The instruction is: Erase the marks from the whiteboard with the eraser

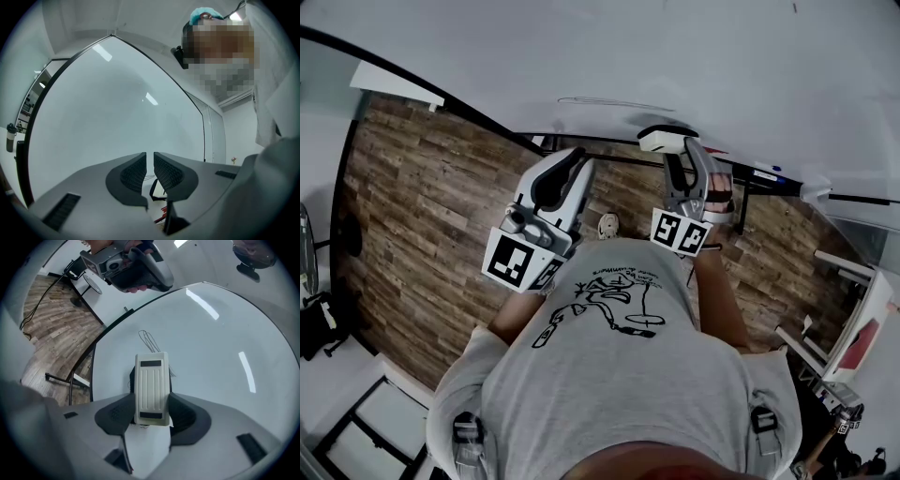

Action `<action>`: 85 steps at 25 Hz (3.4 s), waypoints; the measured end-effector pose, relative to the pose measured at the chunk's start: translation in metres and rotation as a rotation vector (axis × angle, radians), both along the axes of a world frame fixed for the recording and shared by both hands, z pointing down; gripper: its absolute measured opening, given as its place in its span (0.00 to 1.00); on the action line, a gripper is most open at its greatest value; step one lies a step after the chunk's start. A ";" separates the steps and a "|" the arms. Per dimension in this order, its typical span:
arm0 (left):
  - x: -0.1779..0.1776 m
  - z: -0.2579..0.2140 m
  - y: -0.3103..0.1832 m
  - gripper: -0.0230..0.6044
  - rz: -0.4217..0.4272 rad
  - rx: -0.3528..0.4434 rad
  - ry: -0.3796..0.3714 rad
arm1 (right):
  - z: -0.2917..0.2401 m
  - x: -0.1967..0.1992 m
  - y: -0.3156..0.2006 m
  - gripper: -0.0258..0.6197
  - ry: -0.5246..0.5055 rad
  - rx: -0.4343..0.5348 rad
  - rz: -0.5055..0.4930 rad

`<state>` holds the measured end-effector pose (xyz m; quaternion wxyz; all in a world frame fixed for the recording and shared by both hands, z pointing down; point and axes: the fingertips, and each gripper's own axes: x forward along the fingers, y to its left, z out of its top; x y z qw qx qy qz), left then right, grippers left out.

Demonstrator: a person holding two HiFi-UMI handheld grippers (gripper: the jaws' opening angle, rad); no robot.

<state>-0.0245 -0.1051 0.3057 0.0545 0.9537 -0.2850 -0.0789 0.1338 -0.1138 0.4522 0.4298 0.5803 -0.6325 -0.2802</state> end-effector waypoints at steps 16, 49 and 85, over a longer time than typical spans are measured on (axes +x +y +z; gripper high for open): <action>-0.005 0.001 -0.010 0.13 -0.019 -0.001 0.014 | -0.129 0.009 -0.022 0.40 -0.004 0.212 0.041; -0.006 0.001 -0.010 0.13 -0.027 -0.007 -0.001 | -0.102 -0.004 -0.029 0.39 0.026 0.249 0.046; -0.010 0.002 -0.009 0.13 -0.045 -0.011 -0.006 | -0.052 -0.025 -0.039 0.39 0.040 0.186 -0.002</action>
